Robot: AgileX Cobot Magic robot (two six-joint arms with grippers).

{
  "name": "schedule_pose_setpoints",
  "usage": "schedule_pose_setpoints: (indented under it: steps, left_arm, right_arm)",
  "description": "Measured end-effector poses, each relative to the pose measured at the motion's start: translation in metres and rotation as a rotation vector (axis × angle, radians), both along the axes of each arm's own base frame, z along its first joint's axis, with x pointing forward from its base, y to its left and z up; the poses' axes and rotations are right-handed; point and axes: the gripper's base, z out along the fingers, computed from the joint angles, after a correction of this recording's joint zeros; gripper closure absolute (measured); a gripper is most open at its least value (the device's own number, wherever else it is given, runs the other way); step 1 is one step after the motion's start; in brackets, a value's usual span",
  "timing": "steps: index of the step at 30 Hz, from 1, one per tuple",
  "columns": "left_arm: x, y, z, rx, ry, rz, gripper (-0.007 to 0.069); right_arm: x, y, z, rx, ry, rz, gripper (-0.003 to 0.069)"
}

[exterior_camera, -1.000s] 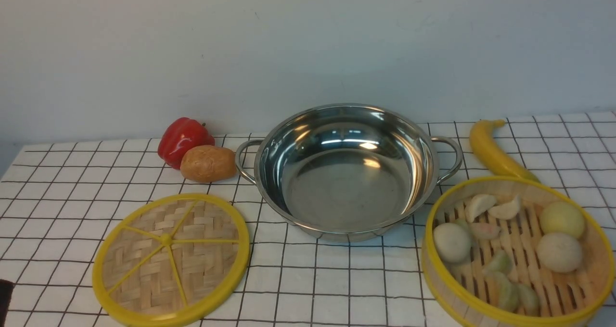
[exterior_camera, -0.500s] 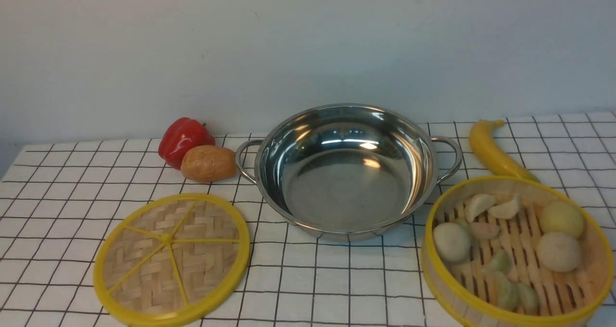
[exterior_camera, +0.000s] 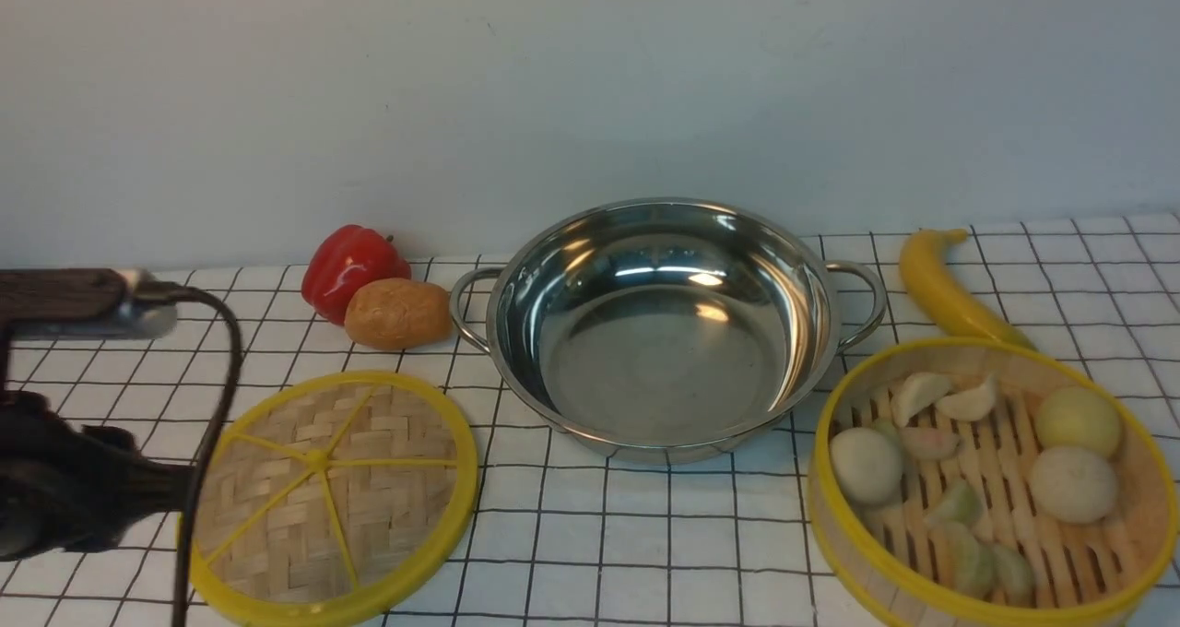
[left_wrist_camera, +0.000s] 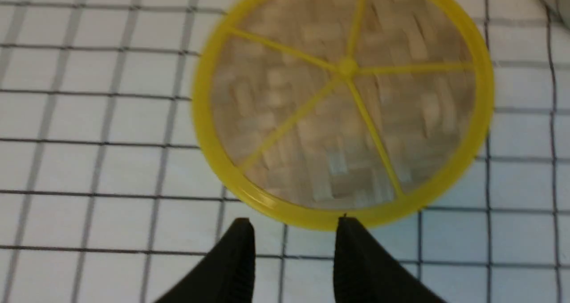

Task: Place the steamer in the pot on the white tablecloth, and put the lid on the steamer.
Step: 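Reach for and grasp the rim of the bamboo steamer holding the buns with the right gripper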

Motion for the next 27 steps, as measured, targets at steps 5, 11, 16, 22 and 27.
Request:
schedule_pose_setpoints:
  steps: [5,11,16,22,27]
  left_arm:
    - [0.027,-0.008,-0.014,-0.071,0.107,-0.081,0.0382]
    - [0.035,-0.008,-0.021,-0.071,0.120,-0.100,0.0382]
    - [0.039,-0.008,-0.020,-0.069,0.090,-0.093,0.0382]
    - [0.039,-0.008,-0.020,-0.070,0.090,-0.093,0.0382]
    - [0.039,-0.008,-0.020,-0.070,0.090,-0.093,0.0382]
  right_arm:
    - [0.027,-0.012,-0.039,-0.059,0.313,-0.053,0.0419]
    - [0.054,-0.014,-0.070,-0.034,0.440,-0.058,0.0419]
    - [0.075,-0.016,-0.098,-0.009,0.521,-0.062,0.0419]
    - [0.088,-0.015,-0.112,0.025,0.515,-0.070,0.0419]
    - [0.094,-0.015,-0.119,0.042,0.514,-0.077,0.0419]
